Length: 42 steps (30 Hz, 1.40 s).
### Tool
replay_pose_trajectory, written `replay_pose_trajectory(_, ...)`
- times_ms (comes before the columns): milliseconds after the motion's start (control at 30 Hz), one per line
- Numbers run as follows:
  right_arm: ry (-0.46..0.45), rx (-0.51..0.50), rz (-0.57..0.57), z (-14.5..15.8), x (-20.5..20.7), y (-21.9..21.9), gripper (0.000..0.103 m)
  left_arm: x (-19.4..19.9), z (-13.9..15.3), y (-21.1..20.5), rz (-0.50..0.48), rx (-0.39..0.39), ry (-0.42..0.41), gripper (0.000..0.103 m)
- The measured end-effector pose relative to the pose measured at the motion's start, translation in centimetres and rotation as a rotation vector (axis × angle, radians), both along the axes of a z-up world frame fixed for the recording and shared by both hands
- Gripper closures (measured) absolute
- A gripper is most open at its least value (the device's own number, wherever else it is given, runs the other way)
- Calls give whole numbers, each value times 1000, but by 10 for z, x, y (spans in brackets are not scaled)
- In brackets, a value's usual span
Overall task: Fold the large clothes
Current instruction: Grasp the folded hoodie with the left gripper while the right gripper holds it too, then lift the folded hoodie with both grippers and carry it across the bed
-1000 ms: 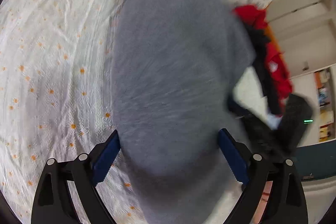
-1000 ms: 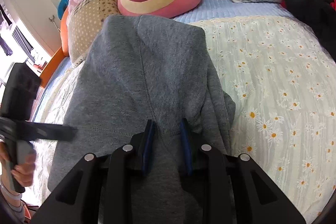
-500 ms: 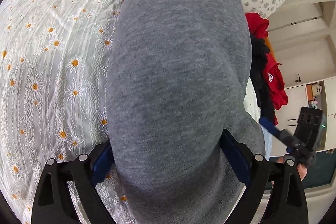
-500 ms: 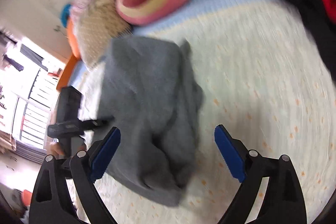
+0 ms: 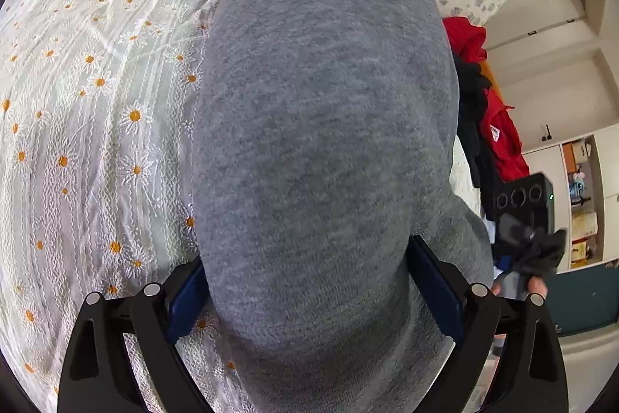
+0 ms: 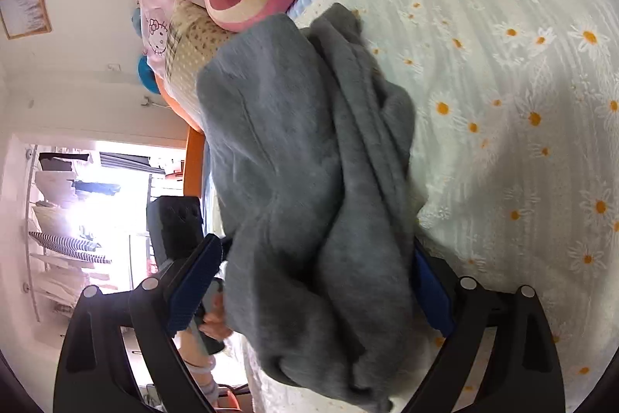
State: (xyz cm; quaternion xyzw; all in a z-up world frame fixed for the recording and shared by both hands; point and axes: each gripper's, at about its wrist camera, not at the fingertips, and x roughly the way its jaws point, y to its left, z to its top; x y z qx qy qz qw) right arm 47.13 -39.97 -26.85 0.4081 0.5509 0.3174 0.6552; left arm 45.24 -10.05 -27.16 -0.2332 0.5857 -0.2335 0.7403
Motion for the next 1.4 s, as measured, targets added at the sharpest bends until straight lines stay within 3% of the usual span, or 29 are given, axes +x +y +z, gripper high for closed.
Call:
replay_pose_trajectory(300,38,-264,66,8,10,41,10,0,1,-3,6,10,-1,8)
replay_pose_trajectory(533,77,-157,-58,5,8,28,17,1,7,-6,23,38,-7,8)
replay_pose_trajectory(667,42,-243,-38,8,2,38,39,-2,16,-10,53,77,-15,26)
replay_pose_trajectory(767,35,-241,-48,13,-3,37,51,-3,29,-12,62,92,-22,41)
replay_pose_trajectory(933,-3,-243,-67,37,-12,36,58,-8,65,-27,33,156,-88,51)
replay_pose_trajectory(1100,-73,-227,-50,77,-23,50,59,-22,127,-24,25,174,-203,52)
replay_pose_trajectory(1400,-250,-267,71,172,-52,142,59,-87,216,68,127,234,-344,51)
